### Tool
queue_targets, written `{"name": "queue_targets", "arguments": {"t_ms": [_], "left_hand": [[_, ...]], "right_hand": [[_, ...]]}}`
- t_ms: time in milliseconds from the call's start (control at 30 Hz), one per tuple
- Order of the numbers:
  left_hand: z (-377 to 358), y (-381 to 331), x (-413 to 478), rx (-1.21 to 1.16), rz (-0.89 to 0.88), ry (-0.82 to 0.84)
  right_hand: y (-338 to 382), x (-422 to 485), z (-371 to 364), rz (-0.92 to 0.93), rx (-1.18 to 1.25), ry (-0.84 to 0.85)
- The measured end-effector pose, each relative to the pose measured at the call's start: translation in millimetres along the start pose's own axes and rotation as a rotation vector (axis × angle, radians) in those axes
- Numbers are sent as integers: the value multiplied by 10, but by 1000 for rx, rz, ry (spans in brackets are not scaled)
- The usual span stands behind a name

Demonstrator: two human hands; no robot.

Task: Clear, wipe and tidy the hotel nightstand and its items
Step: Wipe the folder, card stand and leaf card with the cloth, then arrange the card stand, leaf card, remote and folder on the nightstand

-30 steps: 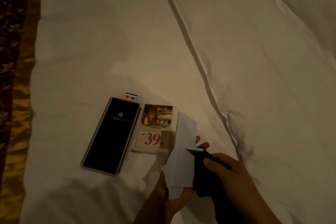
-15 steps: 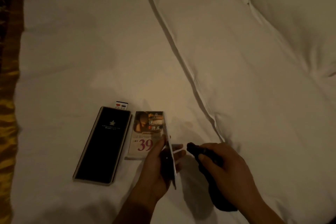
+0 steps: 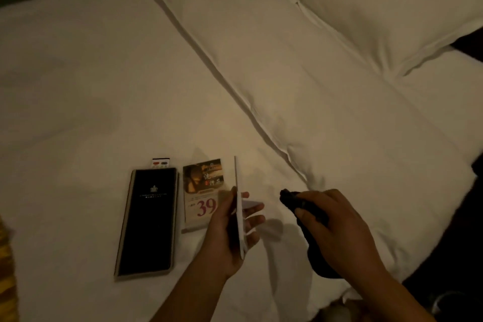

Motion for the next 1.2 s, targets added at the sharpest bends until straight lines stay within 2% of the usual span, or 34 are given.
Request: {"name": "queue_targets", "arguments": {"t_ms": [267, 867, 1200], "left_hand": [[-536, 589, 33, 143, 121, 39], [-2127, 2369, -275, 445, 188, 93], [-3014, 3674, -309, 650, 246, 204]], "right_hand": [[-457, -296, 472, -113, -31, -93], [-2217, -1133, 2022, -287, 18, -341], [-3543, -2097, 3047, -526, -28, -541]]}}
Point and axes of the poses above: each hand's wrist, its own x-axis towards the middle knuckle, its own z-axis out of the back of the hand, y = z × x, the point moved 4 cm from there along x, towards the middle knuckle, and after that the axes turned 9 degrees about -y, right-handed, at the moved point
